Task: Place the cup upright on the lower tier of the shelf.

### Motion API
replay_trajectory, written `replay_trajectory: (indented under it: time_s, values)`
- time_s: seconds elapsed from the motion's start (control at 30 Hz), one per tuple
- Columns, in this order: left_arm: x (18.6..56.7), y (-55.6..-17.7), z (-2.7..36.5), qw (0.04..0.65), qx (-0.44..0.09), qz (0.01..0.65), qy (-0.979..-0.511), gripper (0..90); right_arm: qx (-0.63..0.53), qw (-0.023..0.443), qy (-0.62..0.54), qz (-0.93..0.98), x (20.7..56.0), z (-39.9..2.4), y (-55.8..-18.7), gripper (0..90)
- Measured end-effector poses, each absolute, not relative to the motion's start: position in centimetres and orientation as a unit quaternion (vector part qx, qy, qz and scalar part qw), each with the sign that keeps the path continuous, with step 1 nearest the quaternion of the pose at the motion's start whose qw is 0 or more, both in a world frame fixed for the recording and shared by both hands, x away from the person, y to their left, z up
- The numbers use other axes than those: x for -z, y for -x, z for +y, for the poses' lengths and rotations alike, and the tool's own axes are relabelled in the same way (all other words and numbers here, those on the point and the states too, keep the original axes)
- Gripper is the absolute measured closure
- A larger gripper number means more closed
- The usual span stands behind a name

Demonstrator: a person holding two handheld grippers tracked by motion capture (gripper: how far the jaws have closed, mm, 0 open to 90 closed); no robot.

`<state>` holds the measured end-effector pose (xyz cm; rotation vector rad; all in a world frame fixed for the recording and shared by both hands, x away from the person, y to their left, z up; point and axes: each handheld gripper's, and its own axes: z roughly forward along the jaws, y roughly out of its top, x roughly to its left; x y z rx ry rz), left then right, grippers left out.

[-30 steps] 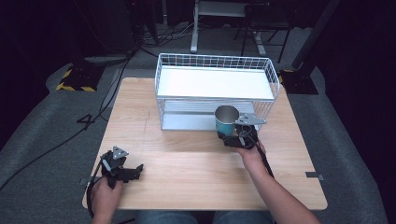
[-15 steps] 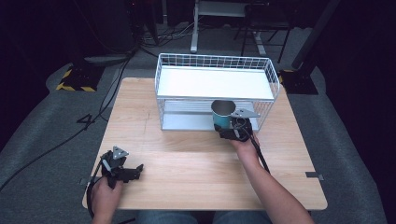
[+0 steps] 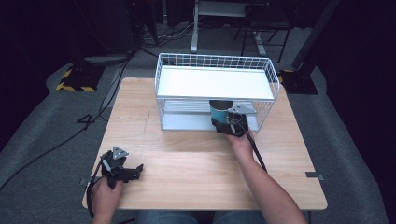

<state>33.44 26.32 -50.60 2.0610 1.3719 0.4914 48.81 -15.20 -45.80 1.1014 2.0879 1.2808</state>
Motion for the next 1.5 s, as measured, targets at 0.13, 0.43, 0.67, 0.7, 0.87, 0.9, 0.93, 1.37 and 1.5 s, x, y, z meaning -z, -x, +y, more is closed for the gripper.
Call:
replay_trajectory:
  time_s: [0.13,0.43,0.67,0.7,0.87,0.9,0.93,1.37,1.5]
  values:
    - [50.6,-33.4,26.3,0.304,-0.186,0.518,-0.778,0.1,-0.466,0.234,-0.397,0.755,46.1,-14.8,-49.4,24.9]
    - [50.6,-33.4,26.3,0.304,-0.186,0.518,-0.777,0.1,-0.469,0.239,-0.403,0.748,46.7,-13.8,-51.1,24.9]
    - [50.6,-33.4,26.3,0.304,-0.186,0.518,-0.778,0.1,-0.473,0.240,-0.412,0.741,47.2,-13.5,-52.2,24.9]
    - [50.6,-33.4,26.3,0.304,-0.185,0.518,-0.778,0.1,-0.472,0.241,-0.412,0.741,47.2,-13.4,-52.3,24.9]
    - [50.6,-33.4,26.3,0.304,-0.186,0.518,-0.777,0.1,-0.470,0.240,-0.419,0.739,47.7,-13.4,-52.7,24.9]
    - [50.6,-33.4,26.3,0.304,-0.186,0.518,-0.778,0.1,-0.468,0.239,-0.421,0.739,47.8,-13.5,-52.8,24.9]
    - [50.6,-33.4,26.3,0.304,-0.186,0.518,-0.778,0.1,-0.468,0.239,-0.421,0.739,47.8,-13.5,-52.8,24.9]
    - [50.6,-33.4,26.3,0.304,-0.186,0.518,-0.777,0.1,-0.459,0.231,-0.424,0.746,48.5,-13.5,-53.0,24.8]
    - [50.6,-33.4,26.3,0.304,-0.185,0.518,-0.778,0.1,-0.455,0.229,-0.426,0.748,48.7,-13.6,-53.0,24.7]
